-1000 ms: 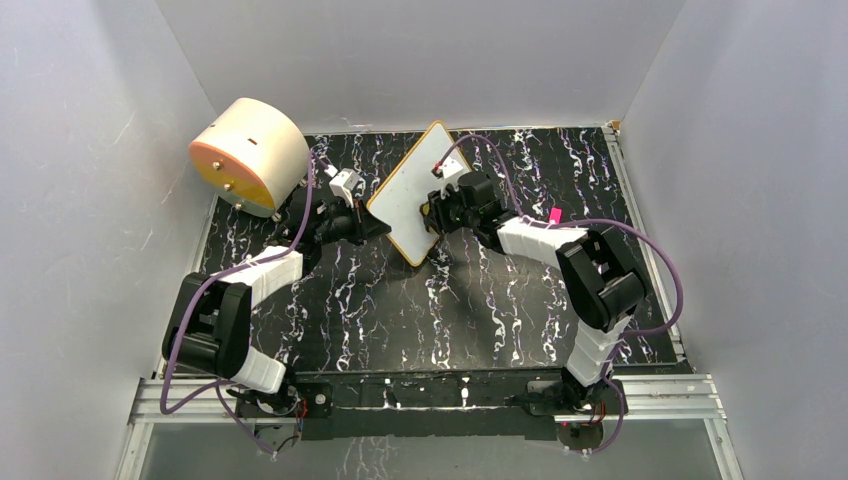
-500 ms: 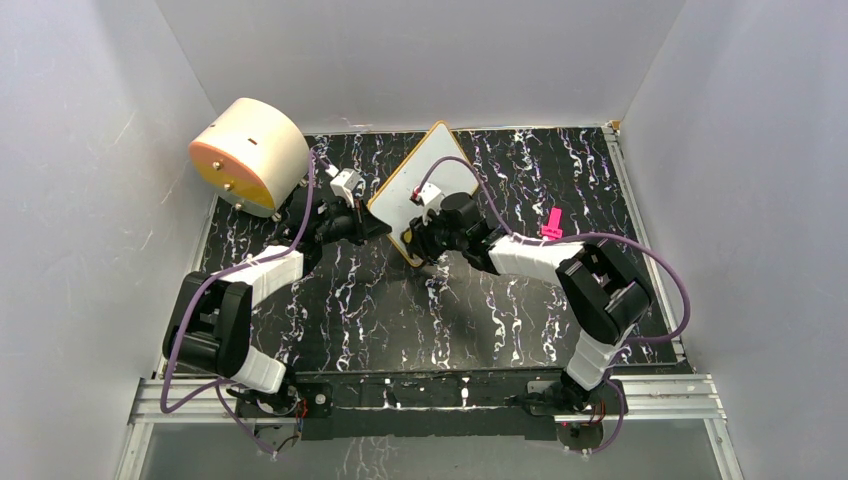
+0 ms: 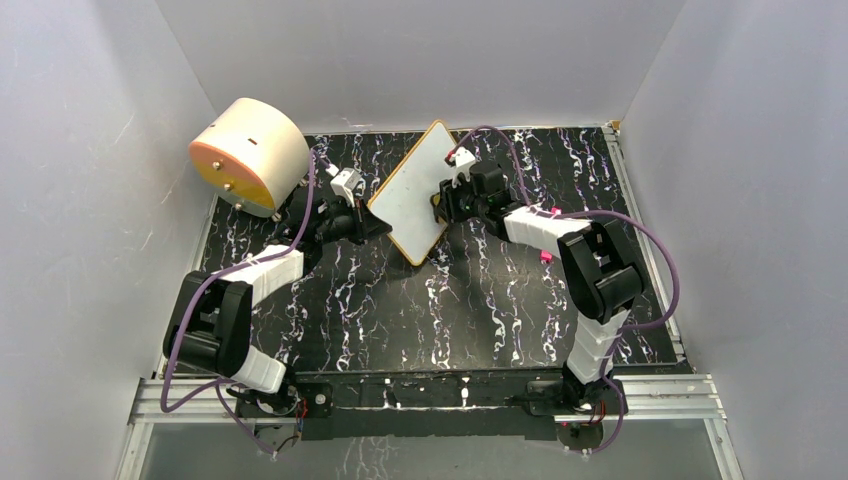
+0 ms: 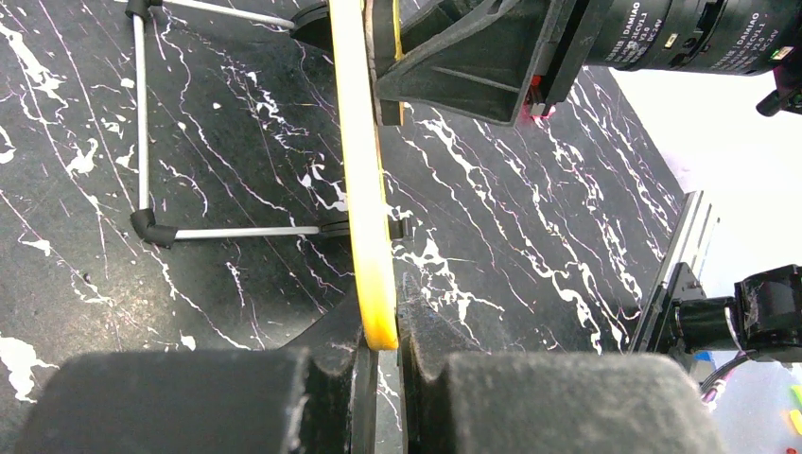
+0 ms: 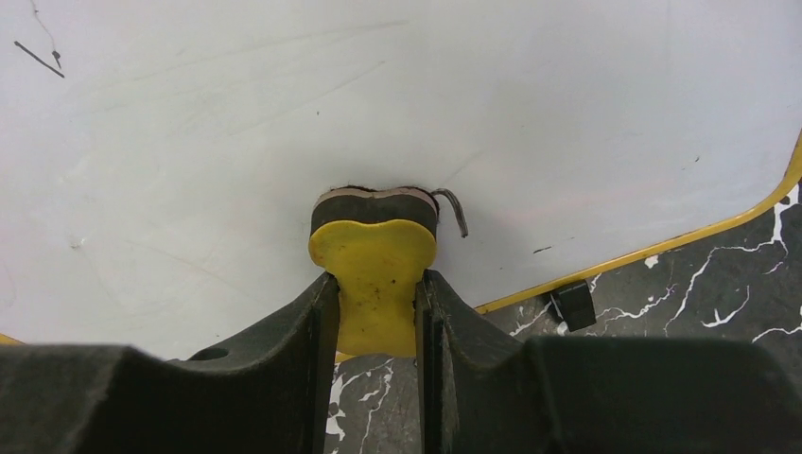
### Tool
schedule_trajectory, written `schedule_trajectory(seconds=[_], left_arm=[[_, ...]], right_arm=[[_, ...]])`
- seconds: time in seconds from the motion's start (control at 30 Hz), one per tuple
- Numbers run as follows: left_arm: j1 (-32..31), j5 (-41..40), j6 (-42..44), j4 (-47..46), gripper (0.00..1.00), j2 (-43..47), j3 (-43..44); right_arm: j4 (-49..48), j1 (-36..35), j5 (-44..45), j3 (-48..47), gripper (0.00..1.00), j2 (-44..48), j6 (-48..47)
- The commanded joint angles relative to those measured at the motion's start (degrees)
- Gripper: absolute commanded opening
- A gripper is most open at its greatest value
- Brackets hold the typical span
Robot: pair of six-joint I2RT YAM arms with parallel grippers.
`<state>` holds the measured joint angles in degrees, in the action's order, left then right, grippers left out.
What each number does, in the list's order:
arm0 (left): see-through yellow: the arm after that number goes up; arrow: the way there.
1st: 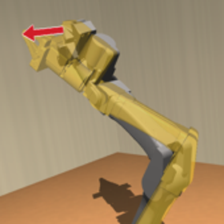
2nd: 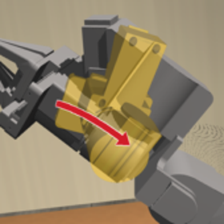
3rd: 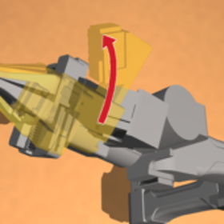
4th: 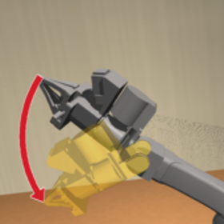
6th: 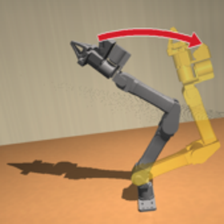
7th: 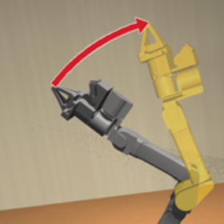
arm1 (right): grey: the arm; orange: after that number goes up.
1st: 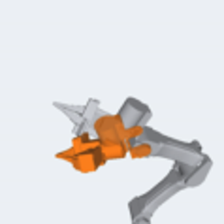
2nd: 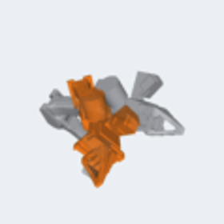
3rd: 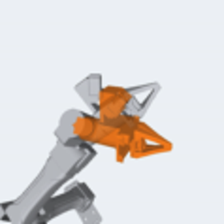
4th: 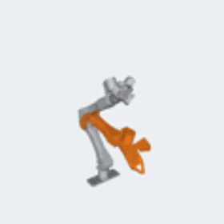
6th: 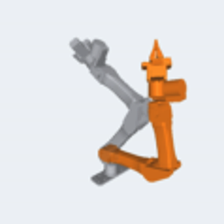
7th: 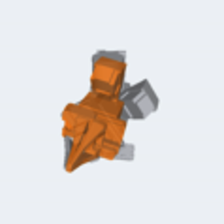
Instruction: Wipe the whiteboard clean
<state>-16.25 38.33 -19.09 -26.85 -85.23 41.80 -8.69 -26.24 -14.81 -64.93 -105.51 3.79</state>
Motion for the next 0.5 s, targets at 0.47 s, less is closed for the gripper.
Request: schedule_trajectory(seconds=[0.47], left_arm=[[-1.9, 4.4, 2.8, 4.8, 0.00, -1.4, -0.6]], right_arm=[[-4.5, -8.6, 1.2, 3.4, 0.18, 4.6, -1.7]])
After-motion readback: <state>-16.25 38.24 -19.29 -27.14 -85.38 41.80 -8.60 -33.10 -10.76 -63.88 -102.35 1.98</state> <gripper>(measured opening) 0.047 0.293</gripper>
